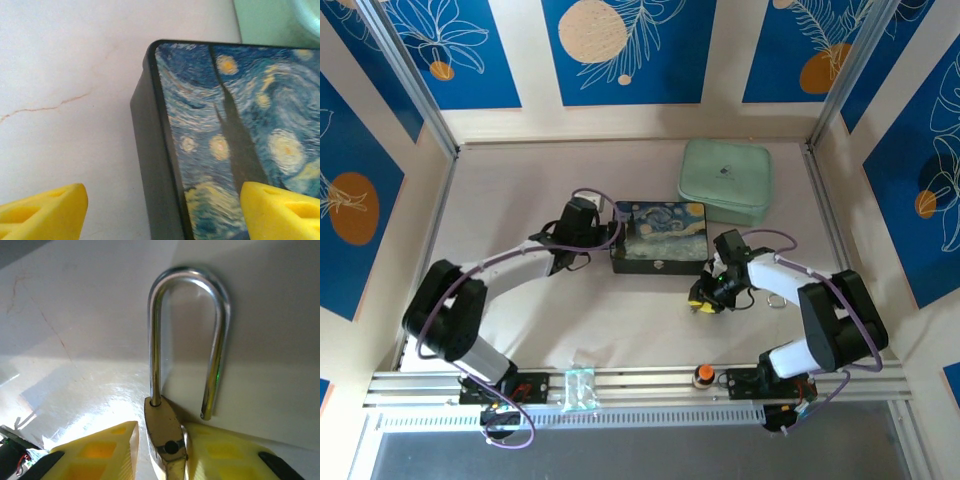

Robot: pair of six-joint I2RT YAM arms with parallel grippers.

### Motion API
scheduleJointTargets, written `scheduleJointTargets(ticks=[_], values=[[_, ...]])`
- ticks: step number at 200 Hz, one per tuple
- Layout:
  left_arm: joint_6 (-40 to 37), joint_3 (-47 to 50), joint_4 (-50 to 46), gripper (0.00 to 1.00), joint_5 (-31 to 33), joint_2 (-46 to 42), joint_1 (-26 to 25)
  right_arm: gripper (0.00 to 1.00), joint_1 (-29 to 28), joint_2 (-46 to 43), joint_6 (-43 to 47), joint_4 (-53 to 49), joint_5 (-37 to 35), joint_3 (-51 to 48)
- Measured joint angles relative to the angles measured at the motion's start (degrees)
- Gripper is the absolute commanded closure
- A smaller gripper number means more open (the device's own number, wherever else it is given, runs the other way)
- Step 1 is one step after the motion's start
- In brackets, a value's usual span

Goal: Unlock the padlock with the key

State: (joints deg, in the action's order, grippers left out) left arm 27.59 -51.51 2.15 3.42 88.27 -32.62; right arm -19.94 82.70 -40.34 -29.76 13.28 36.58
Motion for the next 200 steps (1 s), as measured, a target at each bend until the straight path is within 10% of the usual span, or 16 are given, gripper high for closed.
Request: scheduleJointTargets(ticks=[149,172,200], values=[[-1.2,0.7,-5.3,0.16,0.0,-10.8,1.4,0.59,-8.9,1.8,0.7,-12.3,-14.4,6.2],[-2.1,0.3,-7.3,0.13,0.0,-12.6,1.5,0.28,-9.0,0.5,0.6,-13.4,-15.8,6.2],[-3.2,0.2,-9.5,0.10,0.7,-16.1,2.2,0.24,-9.0,-5.6,0.3,-14.5,-16.8,6.2]])
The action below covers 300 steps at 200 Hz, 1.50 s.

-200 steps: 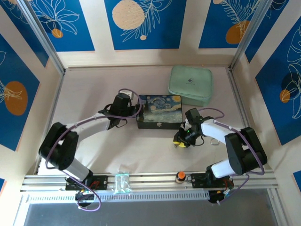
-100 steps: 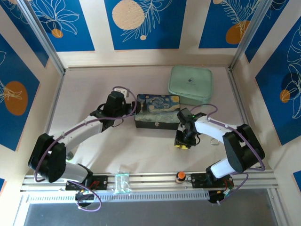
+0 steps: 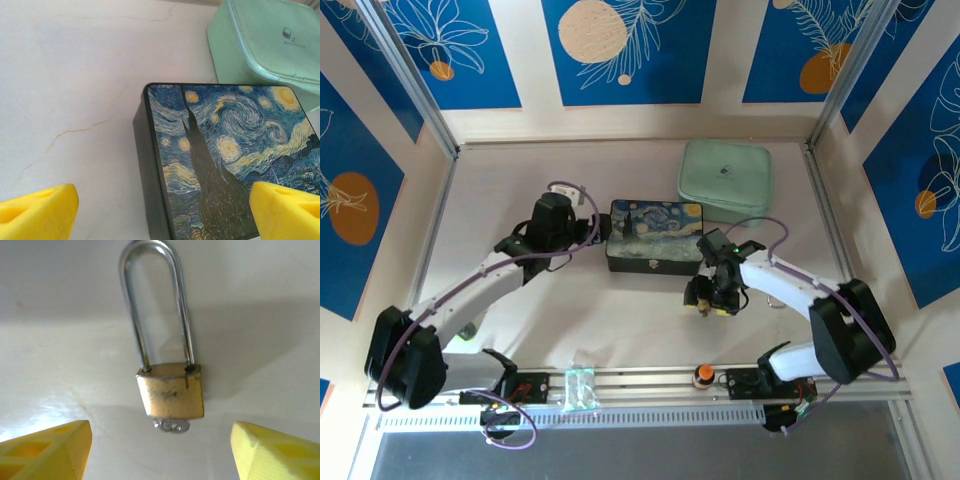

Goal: Unlock the padlock with the key

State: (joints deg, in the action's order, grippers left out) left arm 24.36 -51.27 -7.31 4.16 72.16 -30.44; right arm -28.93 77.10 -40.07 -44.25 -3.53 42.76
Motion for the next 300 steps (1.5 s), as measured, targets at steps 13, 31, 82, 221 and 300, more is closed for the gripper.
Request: scheduleJointTargets(ticks=[13,31,82,221,300], values=[[-1.0,0.0,-0.7,0.05,0.9,-1.7,0.7,0.24,0.1,-3.3,0.1,-0.5,-0.4,0.1],[-2.4,0.2,-1.3,0.02,3.7,-3.5,1.6,0.23,1.9,-7.0,0.7,-1.2,-0.7,1.1],[-14.7,8.5,1.6,0.01,19.9,-7.4,3.6,0.18,12.9,-19.1,8.7,9.6,-13.4,0.6],[-23.2,28.9,43.1,0.01,14.8,8.5,24.5,0.18,29.4,-11.4,25.6,71.5,-13.1,-27.0],[-23.6,30.4,59.0,0.01,7.4,16.9,26.1,0.18,30.6,-0.4,27.9,85.4,-6.6,-24.4]])
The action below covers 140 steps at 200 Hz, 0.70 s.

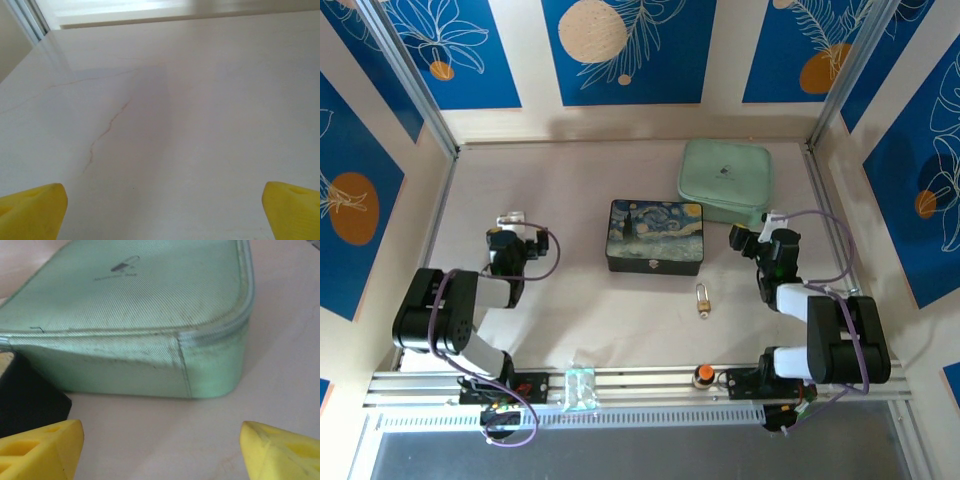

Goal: Unlock the padlock with the key

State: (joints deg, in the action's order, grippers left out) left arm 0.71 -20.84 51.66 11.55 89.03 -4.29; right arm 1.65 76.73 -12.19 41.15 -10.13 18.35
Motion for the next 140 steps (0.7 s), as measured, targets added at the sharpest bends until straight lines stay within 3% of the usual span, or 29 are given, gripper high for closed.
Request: scheduleJointTargets(ticks=[26,41,46,140], values=[[-0.2,0.7,1.6,0.01,-0.3,0.2,0.0,0.17,0.1,5.4,0.5,4.0,0.3,0.6],[-0.2,0.7,2.4,0.01,-0.5,0.2,0.0,0.12,-0.4,9.0,1.7,4.3,0.5,2.3],[-0.2,0.7,2.6,0.01,-0.5,0.2,0.0,0.00,-0.8,9.8,2.2,4.1,0.5,2.9],[-0.9,0.7,3.2,0.01,-0.4,0.2,-0.1,0.01,-2.3,10.6,4.8,4.7,1.6,4.2]])
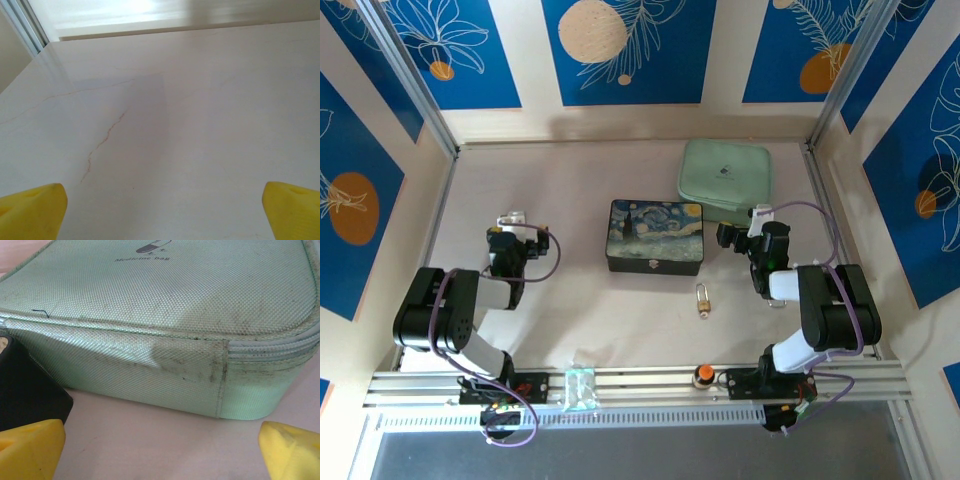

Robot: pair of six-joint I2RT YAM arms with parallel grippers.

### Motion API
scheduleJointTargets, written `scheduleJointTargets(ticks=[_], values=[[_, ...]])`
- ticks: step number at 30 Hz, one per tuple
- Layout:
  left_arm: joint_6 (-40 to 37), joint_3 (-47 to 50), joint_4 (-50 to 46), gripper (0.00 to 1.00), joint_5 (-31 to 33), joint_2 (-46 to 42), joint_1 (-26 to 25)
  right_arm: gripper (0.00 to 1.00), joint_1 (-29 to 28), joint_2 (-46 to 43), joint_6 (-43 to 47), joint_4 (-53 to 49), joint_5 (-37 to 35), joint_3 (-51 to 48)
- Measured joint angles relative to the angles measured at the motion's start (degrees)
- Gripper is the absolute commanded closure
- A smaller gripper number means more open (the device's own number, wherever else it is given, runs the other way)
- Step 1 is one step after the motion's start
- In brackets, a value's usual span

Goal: Unlock the padlock with the key

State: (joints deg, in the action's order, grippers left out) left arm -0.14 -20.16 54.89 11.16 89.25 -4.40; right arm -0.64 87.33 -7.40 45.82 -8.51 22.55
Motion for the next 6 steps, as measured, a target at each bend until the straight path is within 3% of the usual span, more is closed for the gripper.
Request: scheduleJointTargets(ticks=[6], values=[[0.0,0.0,0.0,0.01,0.0,0.0,0.0,0.01,0.2,0.0,0.0,0.0,0.8,0.0]])
